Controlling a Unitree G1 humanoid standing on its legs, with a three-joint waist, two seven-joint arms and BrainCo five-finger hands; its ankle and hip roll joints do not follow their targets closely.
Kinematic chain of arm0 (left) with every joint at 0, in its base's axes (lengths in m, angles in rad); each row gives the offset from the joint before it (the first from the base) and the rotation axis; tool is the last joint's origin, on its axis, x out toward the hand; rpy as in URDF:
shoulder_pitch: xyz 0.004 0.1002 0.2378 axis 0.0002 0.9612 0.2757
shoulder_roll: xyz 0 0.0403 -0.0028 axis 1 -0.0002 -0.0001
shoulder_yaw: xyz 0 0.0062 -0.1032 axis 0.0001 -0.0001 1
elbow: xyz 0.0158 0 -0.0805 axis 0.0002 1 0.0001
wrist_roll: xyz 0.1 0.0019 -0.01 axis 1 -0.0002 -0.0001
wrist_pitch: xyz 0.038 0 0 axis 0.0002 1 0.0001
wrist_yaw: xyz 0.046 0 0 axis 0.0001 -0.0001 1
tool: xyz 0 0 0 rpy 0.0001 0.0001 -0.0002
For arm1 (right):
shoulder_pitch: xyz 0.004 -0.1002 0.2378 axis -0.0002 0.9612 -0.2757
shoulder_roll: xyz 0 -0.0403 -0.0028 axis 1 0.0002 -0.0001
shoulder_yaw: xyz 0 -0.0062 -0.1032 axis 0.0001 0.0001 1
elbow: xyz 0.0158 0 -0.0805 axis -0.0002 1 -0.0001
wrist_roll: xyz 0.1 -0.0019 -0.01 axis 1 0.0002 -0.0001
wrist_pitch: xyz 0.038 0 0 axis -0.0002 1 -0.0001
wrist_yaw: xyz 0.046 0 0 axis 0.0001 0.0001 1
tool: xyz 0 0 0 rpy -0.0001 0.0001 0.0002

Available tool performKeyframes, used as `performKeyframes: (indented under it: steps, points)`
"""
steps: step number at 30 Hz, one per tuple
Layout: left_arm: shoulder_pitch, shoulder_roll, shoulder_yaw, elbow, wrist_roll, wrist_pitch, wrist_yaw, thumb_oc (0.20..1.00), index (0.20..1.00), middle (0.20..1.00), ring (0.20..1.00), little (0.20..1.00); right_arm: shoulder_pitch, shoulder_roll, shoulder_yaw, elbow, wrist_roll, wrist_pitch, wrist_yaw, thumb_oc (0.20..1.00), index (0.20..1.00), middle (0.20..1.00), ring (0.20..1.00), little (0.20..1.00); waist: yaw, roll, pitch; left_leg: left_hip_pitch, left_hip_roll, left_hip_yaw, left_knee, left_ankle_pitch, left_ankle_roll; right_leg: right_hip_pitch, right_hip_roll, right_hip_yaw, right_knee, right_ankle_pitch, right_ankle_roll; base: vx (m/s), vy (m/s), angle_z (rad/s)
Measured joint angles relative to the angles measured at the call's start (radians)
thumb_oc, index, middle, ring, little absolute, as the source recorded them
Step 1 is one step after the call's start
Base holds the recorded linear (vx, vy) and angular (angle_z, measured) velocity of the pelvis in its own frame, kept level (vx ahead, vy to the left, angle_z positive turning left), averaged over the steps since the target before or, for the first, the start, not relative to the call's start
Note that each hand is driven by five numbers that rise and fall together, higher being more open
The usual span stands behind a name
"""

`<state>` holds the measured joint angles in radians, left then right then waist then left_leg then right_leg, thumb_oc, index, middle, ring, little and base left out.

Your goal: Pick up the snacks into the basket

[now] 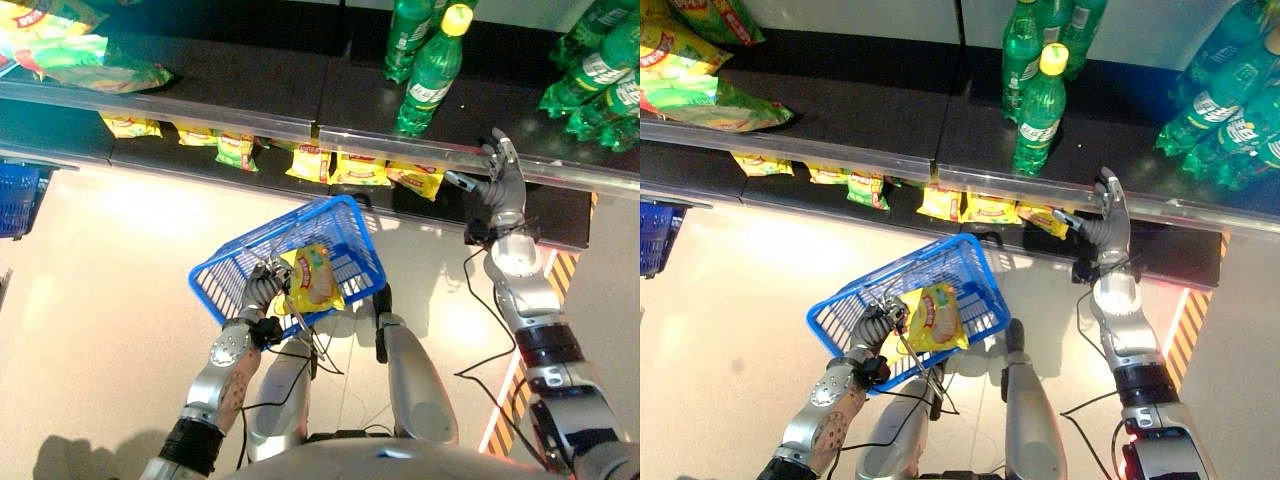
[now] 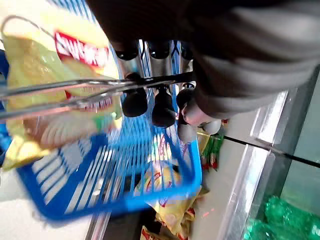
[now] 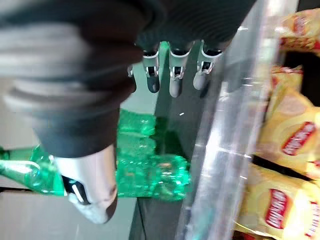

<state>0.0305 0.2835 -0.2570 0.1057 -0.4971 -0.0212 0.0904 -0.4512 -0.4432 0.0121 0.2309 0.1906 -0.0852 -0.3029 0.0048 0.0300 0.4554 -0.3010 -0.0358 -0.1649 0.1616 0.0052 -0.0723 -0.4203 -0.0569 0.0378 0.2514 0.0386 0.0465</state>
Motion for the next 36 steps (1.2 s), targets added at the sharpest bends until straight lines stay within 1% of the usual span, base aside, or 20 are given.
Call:
performKeyframes:
  steps: [3,6,10,11,12,16,18,20,23,24,27,30,36]
  points:
    - [-0.011,0.001,-0.004,0.000,0.000,-0.007,0.000,0.200,0.200,0.200,0.200,0.200,-0.034,-0.004,0.004,0.015,0.004,0.000,-0.013,1.000,1.000,1.000,1.000,1.000,0.016,-0.006,0.004,0.004,0.002,-0.002,-0.005,0.000,0.000,0.004,0.001,-0.002,-0.001,0.000,-0.001,0.00,-0.001,0.03]
    - [-0.015,-0.001,0.002,-0.001,0.000,-0.014,0.015,0.200,0.200,0.200,0.200,0.200,-0.060,-0.006,0.037,0.041,0.022,-0.001,-0.013,1.000,1.000,1.000,1.000,1.000,0.012,-0.017,0.011,0.014,0.004,-0.004,-0.005,0.000,0.000,0.017,0.001,-0.006,-0.004,-0.001,0.000,-0.01,-0.007,0.02]
    - [-0.022,-0.005,0.016,-0.002,0.000,-0.027,0.041,0.200,0.200,0.200,0.200,0.200,-0.070,-0.005,0.044,0.106,0.044,0.001,-0.014,1.000,1.000,1.000,1.000,1.000,0.023,-0.024,0.017,0.010,0.004,-0.006,0.001,0.000,-0.001,0.017,0.001,-0.010,-0.003,-0.004,0.001,-0.01,-0.005,0.01]
    - [-0.028,-0.006,0.024,-0.002,0.000,-0.033,0.056,0.200,0.200,0.200,0.200,0.200,-0.072,-0.010,0.042,0.128,0.057,0.002,-0.018,1.000,1.000,1.000,1.000,1.000,0.036,-0.024,0.025,0.009,0.005,-0.007,0.004,0.000,-0.001,0.017,0.001,-0.014,-0.002,-0.004,0.001,-0.01,-0.022,0.04]
    - [-0.028,-0.007,0.030,-0.004,0.000,-0.034,0.061,0.200,0.200,0.200,0.200,0.200,-0.075,-0.012,0.042,0.136,0.060,0.002,-0.021,1.000,1.000,1.000,1.000,1.000,0.040,-0.023,0.029,0.006,0.005,-0.012,0.005,0.001,-0.001,0.017,0.001,-0.019,-0.001,-0.004,0.001,-0.01,-0.029,0.14]
    - [-0.028,-0.008,0.071,-0.006,-0.004,-0.045,0.079,0.200,0.200,0.200,0.200,0.200,-0.102,-0.013,0.042,0.159,0.079,0.004,-0.035,1.000,1.000,1.000,1.000,1.000,0.049,-0.022,0.049,-0.008,0.004,-0.038,0.007,0.005,-0.009,0.014,-0.001,-0.040,0.002,-0.006,-0.002,-0.01,-0.013,0.17]
    - [-0.027,-0.008,0.076,-0.006,-0.010,-0.045,0.087,0.200,0.200,0.200,0.200,0.200,-0.139,-0.014,0.042,0.206,0.089,0.004,-0.037,1.000,1.000,1.000,1.000,1.000,0.052,-0.023,0.051,-0.010,0.003,-0.043,0.008,0.006,-0.009,0.013,-0.002,-0.045,0.002,-0.006,-0.002,0.00,-0.003,0.08]
    - [-0.028,-0.008,0.076,-0.006,-0.025,-0.048,0.093,0.200,0.200,0.200,0.200,0.200,-0.177,-0.030,0.044,0.248,0.112,0.005,-0.046,1.000,1.000,1.000,1.000,1.000,0.067,-0.023,0.051,-0.013,0.002,-0.048,0.008,0.006,-0.009,0.012,-0.003,-0.049,0.002,-0.008,-0.004,-0.01,-0.001,0.07]
    - [-0.028,-0.008,0.081,-0.006,-0.029,-0.050,0.102,0.200,0.200,0.200,0.200,0.200,-0.218,-0.045,0.045,0.251,0.120,0.005,-0.055,1.000,1.000,1.000,1.000,1.000,0.070,-0.023,0.060,-0.028,-0.003,-0.054,0.015,0.006,-0.009,-0.002,-0.009,-0.054,0.011,-0.012,-0.003,-0.01,-0.006,0.08]
    - [-0.028,-0.007,0.081,-0.006,-0.031,-0.050,0.103,0.200,0.200,0.200,0.200,0.200,-0.239,-0.047,0.046,0.263,0.131,0.005,-0.056,1.000,1.000,1.000,1.000,1.000,0.076,-0.023,0.066,-0.030,-0.005,-0.056,0.018,0.007,-0.008,-0.004,-0.012,-0.055,0.017,-0.013,-0.002,0.00,-0.011,0.04]
    - [-0.029,-0.006,0.080,-0.007,-0.038,-0.050,0.102,0.200,0.200,0.200,0.200,0.200,-0.276,-0.052,0.049,0.330,0.148,0.009,-0.058,1.000,1.000,1.000,1.000,1.000,0.086,-0.023,0.066,-0.033,-0.007,-0.057,0.019,0.007,-0.008,-0.005,-0.015,-0.061,0.020,-0.019,-0.002,0.00,-0.006,0.07]
    - [-0.030,0.002,0.073,-0.018,-0.040,-0.051,0.103,0.200,0.200,0.200,0.200,0.200,-0.341,-0.087,0.078,0.413,0.165,0.011,-0.078,1.000,1.000,1.000,1.000,1.000,0.100,-0.023,0.066,-0.053,-0.010,-0.058,0.027,0.007,-0.008,-0.022,-0.018,-0.068,0.031,-0.023,-0.001,0.00,-0.002,0.07]
    - [-0.030,0.005,0.054,-0.026,-0.040,-0.051,0.104,0.200,0.200,0.200,0.200,0.200,-0.391,-0.093,0.080,0.457,0.184,0.013,-0.085,1.000,1.000,1.000,1.000,1.000,0.105,-0.021,0.068,-0.065,-0.011,-0.061,0.033,0.007,-0.008,-0.031,-0.020,-0.073,0.034,-0.023,-0.002,0.00,0.000,0.01]
